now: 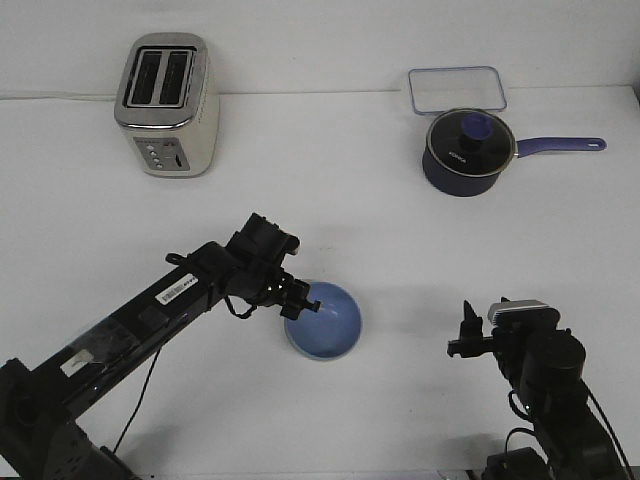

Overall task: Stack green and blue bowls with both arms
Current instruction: 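Carry the blue bowl with the left gripper and lower it into the green bowl, then open the left gripper and withdraw it from the stacked bowls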

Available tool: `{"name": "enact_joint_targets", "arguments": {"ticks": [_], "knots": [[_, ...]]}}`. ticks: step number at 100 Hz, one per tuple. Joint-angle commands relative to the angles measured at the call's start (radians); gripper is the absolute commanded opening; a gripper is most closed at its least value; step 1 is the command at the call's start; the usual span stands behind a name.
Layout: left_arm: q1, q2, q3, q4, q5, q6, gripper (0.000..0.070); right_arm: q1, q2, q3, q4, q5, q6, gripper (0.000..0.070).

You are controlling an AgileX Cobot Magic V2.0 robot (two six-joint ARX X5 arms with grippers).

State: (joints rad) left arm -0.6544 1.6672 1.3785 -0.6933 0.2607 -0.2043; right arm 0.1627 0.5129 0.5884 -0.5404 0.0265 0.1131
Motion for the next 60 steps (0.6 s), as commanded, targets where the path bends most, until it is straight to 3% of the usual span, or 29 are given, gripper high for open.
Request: {"name": "enact_joint_targets", "arguments": {"ticks": [1, 38, 60], "knots": [[-0.009, 0.015, 0.011, 0.008, 0.002, -0.007, 0.0429, 0.002, 0.004, 0.014, 0.009, 0.001, 0.014, 0.0429], [0.061, -0.088, 0.012, -0.021, -0.009, 0.060, 0.0435, 0.002, 0.004, 0.014, 0.008, 0.001, 0.014, 0.0429], [0.215, -0.287, 0.011, -0.077, -0.155, 0.139, 0.0435, 0.002, 0.004, 0.014, 0.010, 0.001, 0.014, 0.0429]]}}
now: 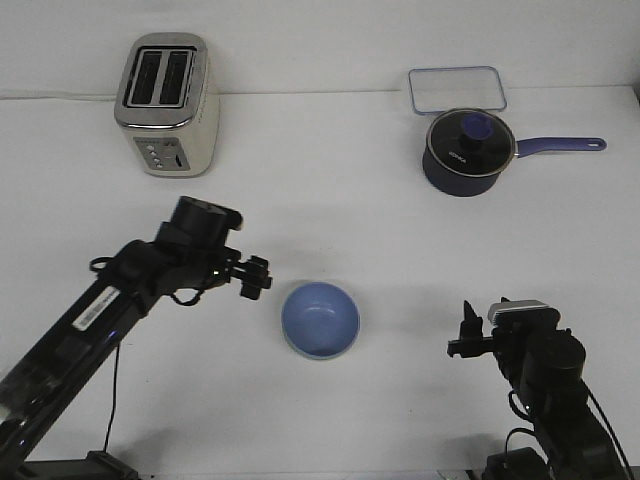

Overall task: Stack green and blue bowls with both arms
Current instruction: 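Open the left gripper and withdraw it from the stacked bowls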

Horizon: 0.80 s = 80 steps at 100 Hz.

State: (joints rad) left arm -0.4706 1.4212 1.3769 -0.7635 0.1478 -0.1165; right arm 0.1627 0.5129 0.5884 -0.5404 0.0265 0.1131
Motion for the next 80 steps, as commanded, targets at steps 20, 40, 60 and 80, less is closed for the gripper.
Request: {"name": "enact_joint_targets", "arguments": {"ticks": [20, 40, 60, 80], "knots": [[0.178, -0.245, -0.036, 0.028, -0.077, 0.065, 0.0435, 0.002, 0.004, 0.014, 0.011, 0.001, 0.014, 0.0429], [0.258, -0.521, -0.337, 0.233, -0.077, 0.043, 0.0435, 0.002, 0.004, 0.014, 0.017, 0.002, 0.014, 0.0429], [0.272, -0.764, -0.615, 0.353, -0.078, -0.003, 0.0435, 0.002, 0.004, 0.014, 0.021, 0.001, 0.014, 0.0429], [0.272, -0.925, -0.784, 0.374, -0.080, -0.059, 0.0473, 0.002, 0.004, 0.014, 0.024, 0.002, 0.014, 0.0429]]}}
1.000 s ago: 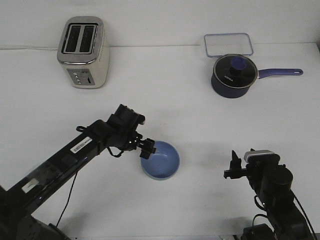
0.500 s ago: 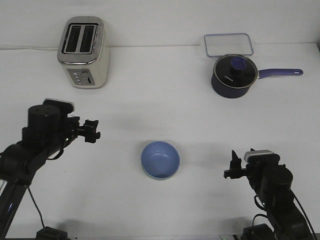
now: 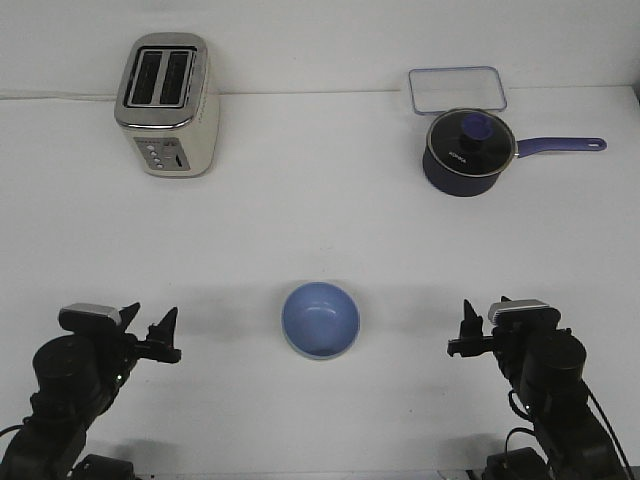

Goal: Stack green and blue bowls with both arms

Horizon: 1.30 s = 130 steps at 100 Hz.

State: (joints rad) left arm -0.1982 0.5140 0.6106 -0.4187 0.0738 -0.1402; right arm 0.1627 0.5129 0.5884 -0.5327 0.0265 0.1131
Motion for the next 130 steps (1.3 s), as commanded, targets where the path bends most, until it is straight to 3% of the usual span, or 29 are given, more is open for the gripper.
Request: {"name": "enact_joint_targets", "arguments": {"ticks": [1, 22, 31, 37, 44, 47, 49, 130], "knots": [[0.000, -0.023, -0.022, 0.035, -0.006, -0.037, 0.0473, 0.002, 0.004, 0.014, 0.017, 0.002, 0.014, 0.0429], [0.000, -0.071, -0.030, 0.057, -0.008, -0.019, 0.0462, 0.002, 0.004, 0.014, 0.024, 0.002, 0.013, 0.0425], [0.000, -0.072, -0.030, 0.054, -0.008, -0.019, 0.0435, 0.002, 0.004, 0.014, 0.024, 0.005, 0.013, 0.0348], [0.000, -0.071, -0.030, 0.053, -0.008, -0.019, 0.0323, 0.002, 0.004, 0.014, 0.024, 0.005, 0.013, 0.0238], [0.000, -0.071, -0.030, 0.053, -0.007, -0.019, 0.0074, 0.002, 0.004, 0.014, 0.024, 0.006, 0.013, 0.0086], [0.000, -0.071, -0.030, 0.053, -0.007, -0.018, 0.0000, 0.002, 0.004, 0.014, 0.024, 0.008, 0.013, 0.0022], [0.000, -0.071, -0.030, 0.054, -0.007, -0.019, 0.0001, 0.002, 0.004, 0.014, 0.024, 0.008, 0.013, 0.0000], [0.000, -0.086, -0.030, 0.055, -0.007, -0.019, 0.0012, 0.002, 0.004, 0.014, 0.024, 0.007, 0.014, 0.0000]]}}
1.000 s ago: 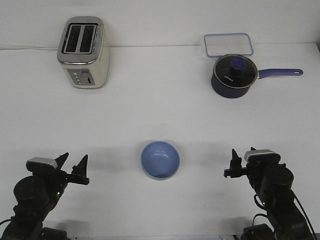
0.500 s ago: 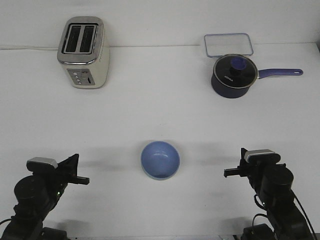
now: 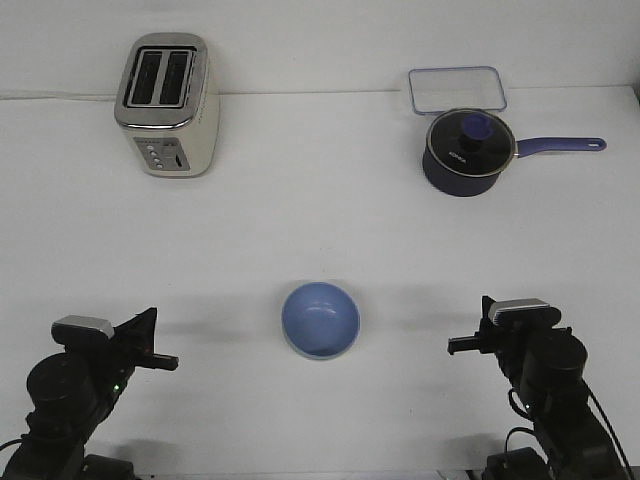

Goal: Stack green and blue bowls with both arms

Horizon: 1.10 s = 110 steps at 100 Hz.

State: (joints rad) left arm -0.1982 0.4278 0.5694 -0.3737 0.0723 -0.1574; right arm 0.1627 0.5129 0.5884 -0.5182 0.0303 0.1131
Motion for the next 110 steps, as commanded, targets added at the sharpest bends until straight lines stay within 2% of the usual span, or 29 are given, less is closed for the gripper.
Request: {"name": "enact_joint_targets", "arguments": {"ticks": [1, 15, 22, 34, 46, 56, 90, 104, 110], "knots": [[0.000, 0.000, 0.011, 0.010, -0.006, -0.002, 0.0012, 0.002, 0.004, 0.014, 0.010, 0.004, 0.014, 0.0000], [0.001, -0.001, 0.011, 0.017, -0.007, -0.001, 0.0011, 0.002, 0.004, 0.014, 0.010, 0.004, 0.014, 0.0000], [0.009, -0.013, 0.010, 0.047, -0.045, 0.024, 0.0011, 0.002, 0.004, 0.014, 0.010, 0.004, 0.014, 0.0000], [0.034, -0.049, -0.028, 0.168, -0.058, 0.056, 0.0011, 0.002, 0.004, 0.014, 0.010, 0.004, 0.014, 0.0000], [0.062, -0.130, -0.128, 0.327, -0.058, 0.103, 0.0012, 0.002, 0.004, 0.014, 0.010, 0.004, 0.014, 0.0000], [0.085, -0.207, -0.220, 0.406, -0.058, 0.128, 0.0012, 0.002, 0.004, 0.014, 0.010, 0.004, 0.014, 0.0000], [0.150, -0.423, -0.437, 0.428, -0.058, 0.143, 0.0012, 0.002, 0.004, 0.014, 0.010, 0.004, 0.014, 0.0000], [0.163, -0.425, -0.472, 0.440, -0.058, 0.143, 0.0012, 0.002, 0.004, 0.014, 0.010, 0.003, 0.014, 0.0000], [0.164, -0.425, -0.496, 0.484, -0.058, 0.143, 0.0012, 0.002, 0.004, 0.014, 0.010, 0.004, 0.014, 0.0000]]}}
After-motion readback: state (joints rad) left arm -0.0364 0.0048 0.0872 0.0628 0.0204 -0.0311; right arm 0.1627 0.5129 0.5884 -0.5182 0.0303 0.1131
